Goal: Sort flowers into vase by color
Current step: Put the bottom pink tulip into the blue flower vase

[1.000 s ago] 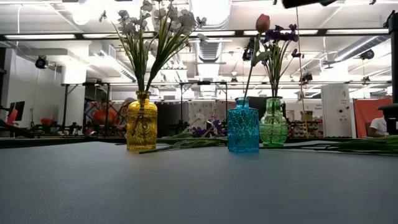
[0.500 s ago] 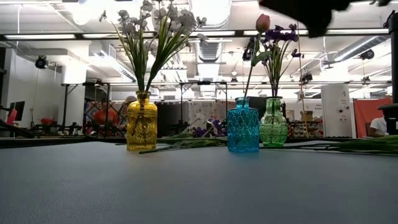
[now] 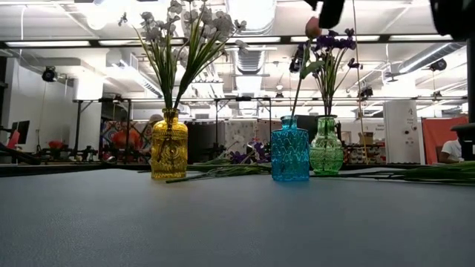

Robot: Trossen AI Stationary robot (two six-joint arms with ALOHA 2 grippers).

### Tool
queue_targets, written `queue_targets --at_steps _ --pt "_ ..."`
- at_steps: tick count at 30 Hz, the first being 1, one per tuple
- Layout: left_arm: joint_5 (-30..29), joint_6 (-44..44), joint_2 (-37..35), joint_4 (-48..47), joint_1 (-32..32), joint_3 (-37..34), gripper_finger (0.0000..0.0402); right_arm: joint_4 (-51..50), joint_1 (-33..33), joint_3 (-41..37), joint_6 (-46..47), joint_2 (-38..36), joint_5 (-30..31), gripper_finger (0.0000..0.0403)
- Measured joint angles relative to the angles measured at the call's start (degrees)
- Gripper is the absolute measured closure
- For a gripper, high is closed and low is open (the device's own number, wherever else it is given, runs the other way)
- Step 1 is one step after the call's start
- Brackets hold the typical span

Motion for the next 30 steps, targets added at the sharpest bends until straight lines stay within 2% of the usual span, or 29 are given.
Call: queue_targets --at_steps 6,11,25,30 --pt "0.05 0.0 0.0 0.72 0.14 0.02 0.0401 -0.21 -1.61 1.99 0.57 0.11 -5.13 0.0207" --pt "0.03 0.0 0.0 0.81 0.38 0.02 0.0401 -0.59 -2.45 2.95 0.58 0.11 -5.44 0.0234" --pt "-0.09 0.01 0.02 0.82 0.47 0.0 0.0401 -1.51 -3.99 3.45 2.26 0.08 -5.73 0.0385" --pt "-0.27 -0.23 0.04 1.01 0.43 0.0 0.0386 -3.0 -3.96 3.45 1.47 -0.73 -5.36 0.0386"
